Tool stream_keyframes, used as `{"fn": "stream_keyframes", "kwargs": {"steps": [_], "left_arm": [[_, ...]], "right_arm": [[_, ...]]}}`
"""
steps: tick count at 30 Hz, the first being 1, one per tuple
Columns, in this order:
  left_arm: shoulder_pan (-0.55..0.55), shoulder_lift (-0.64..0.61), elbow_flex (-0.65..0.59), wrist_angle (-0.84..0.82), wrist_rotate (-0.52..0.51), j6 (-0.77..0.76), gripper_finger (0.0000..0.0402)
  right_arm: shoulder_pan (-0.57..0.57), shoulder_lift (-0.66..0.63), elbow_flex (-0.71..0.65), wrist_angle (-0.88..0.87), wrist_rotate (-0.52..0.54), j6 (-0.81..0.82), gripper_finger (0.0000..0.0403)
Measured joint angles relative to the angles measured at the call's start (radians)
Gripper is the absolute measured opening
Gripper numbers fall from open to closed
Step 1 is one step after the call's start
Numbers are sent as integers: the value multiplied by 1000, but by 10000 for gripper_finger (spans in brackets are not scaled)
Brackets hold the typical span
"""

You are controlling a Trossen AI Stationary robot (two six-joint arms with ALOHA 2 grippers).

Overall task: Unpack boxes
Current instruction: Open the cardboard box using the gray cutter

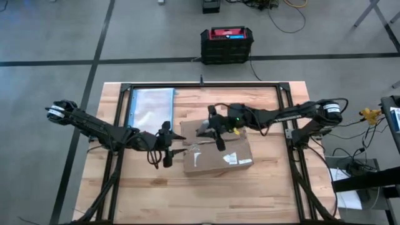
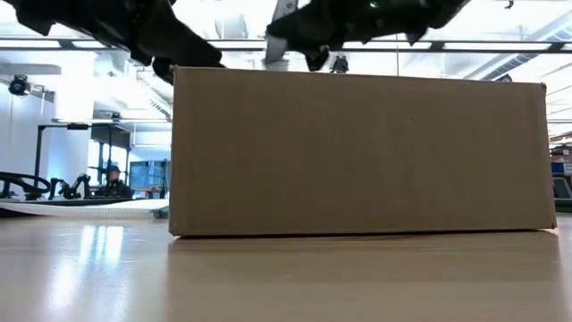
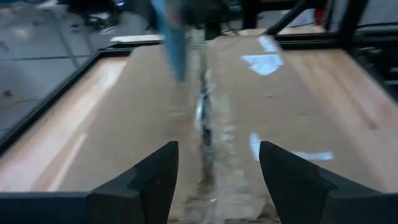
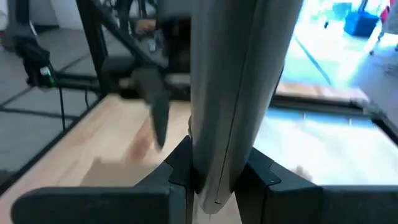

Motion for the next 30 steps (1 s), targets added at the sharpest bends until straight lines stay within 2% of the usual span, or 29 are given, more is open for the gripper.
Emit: {"fn": "stream_keyframes", "kwargs": {"steps": [4,7,10,18,30], "left_arm": [[0,24,-48,34,-2,-47,206],[0,61,-105,186,-3,-72,201],[0,102,-137,246,-3,-85,195],[0,158,-134,272,-5,-92,192],[-1,148,-138,250,-1,-103,189]], "right_arm": [[21,38,35,-17,-15,1,57],[51,60,41,0,-11,-1,57],[67,95,49,16,18,-2,57],[64,186,113,58,42,-16,57],[60,283,148,97,33,-50,57]]}}
